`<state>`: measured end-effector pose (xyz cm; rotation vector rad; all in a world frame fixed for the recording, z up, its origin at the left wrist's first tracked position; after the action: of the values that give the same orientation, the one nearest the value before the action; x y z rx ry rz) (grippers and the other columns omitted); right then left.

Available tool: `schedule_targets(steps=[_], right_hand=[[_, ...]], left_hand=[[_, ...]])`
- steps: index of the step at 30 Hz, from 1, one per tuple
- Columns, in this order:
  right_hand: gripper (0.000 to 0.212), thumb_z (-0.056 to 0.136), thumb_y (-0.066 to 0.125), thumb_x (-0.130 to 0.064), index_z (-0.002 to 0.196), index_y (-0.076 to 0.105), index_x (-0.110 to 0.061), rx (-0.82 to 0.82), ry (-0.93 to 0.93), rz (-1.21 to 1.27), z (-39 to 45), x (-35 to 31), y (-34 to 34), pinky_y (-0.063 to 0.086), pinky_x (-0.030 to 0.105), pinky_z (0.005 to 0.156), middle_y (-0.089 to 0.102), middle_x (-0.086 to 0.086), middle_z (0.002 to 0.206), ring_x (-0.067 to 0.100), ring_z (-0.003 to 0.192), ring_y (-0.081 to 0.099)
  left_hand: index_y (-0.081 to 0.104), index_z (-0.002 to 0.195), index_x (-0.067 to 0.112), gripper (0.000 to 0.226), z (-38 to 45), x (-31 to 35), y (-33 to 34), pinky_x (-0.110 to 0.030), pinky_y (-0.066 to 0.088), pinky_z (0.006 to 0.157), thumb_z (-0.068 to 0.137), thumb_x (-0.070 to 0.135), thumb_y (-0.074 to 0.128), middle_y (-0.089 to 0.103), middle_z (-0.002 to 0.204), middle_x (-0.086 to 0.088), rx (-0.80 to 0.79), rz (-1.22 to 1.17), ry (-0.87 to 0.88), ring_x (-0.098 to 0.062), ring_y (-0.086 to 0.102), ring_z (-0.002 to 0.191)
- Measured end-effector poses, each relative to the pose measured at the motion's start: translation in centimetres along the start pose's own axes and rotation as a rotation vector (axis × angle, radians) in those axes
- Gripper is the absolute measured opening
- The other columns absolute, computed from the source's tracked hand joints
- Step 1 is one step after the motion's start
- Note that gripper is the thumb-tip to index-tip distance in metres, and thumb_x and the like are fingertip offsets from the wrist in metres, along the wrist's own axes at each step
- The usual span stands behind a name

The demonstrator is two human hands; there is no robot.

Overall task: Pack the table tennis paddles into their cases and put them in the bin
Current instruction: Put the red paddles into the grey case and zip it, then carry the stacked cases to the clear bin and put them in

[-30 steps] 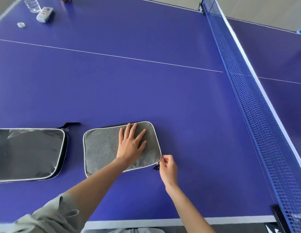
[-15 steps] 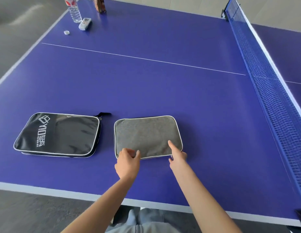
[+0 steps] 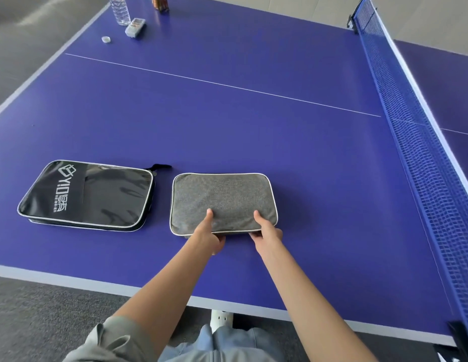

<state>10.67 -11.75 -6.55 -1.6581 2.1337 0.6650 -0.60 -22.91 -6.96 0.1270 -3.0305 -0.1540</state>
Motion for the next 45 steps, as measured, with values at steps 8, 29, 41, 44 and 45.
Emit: schedule_targets(steps=[8,29,41,44,45], right_hand=[[0.051,0.081,0.070,-0.003,0.127,0.050,0.001,-0.175,-0.016,0.132,-1.4,0.1,1.7,0.053,0.033,0.079,0.060,0.013,0.127,0.023,0.105,0.062],[0.049,0.081,0.071,-0.010,0.127,0.054,-0.006,-0.327,-0.001,0.241,-11.6,16.7,21.7,0.054,0.028,0.078,0.061,0.008,0.128,0.020,0.111,0.061],[0.039,0.076,0.077,-0.012,0.111,0.062,-0.006,-0.180,-0.025,0.109,-11.6,22.3,22.1,0.054,0.030,0.072,0.068,0.003,0.104,0.018,0.095,0.065],[0.028,0.073,0.079,-0.011,0.095,0.063,-0.008,-0.143,-0.034,-0.005,-11.1,21.7,21.8,0.051,0.034,0.079,0.066,0.003,0.099,0.021,0.103,0.061],[0.030,0.072,0.080,-0.010,0.095,0.062,-0.006,-0.116,-0.044,-0.031,-11.0,21.5,21.6,0.050,0.034,0.081,0.066,0.003,0.100,0.020,0.104,0.060]], left_hand=[[0.055,0.120,0.006,0.050,-0.3,2.4,1.2,-0.033,0.051,0.084,0.077,0.018,0.077,0.063,0.118,-0.009,-0.228,-0.035,0.205,-0.022,0.061,0.106],[0.047,0.131,0.008,0.071,-2.3,28.6,-11.4,-0.035,0.054,0.081,0.071,0.024,0.082,0.061,0.126,-0.008,-0.218,0.101,0.439,-0.022,0.061,0.111],[0.055,0.105,0.008,0.063,0.3,32.4,-17.3,-0.028,0.055,0.075,0.062,0.042,0.085,0.062,0.103,-0.001,-0.081,0.283,0.453,-0.022,0.066,0.093],[0.055,0.095,0.009,0.054,0.5,33.0,-17.5,-0.030,0.056,0.076,0.063,0.038,0.085,0.063,0.103,-0.005,-0.117,0.305,0.441,-0.023,0.066,0.094],[0.054,0.095,0.009,0.053,0.5,33.1,-17.5,-0.032,0.056,0.077,0.063,0.037,0.085,0.063,0.107,-0.006,-0.127,0.325,0.433,-0.023,0.066,0.095]])
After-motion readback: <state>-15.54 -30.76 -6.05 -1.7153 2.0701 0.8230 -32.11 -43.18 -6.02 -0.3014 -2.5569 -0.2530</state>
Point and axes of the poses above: each hand's wrist, its own z-axis towards the middle knuckle, its own y-axis out of the palm, x = y × z, the point moved 9 cm from there along z, towards the middle knuckle
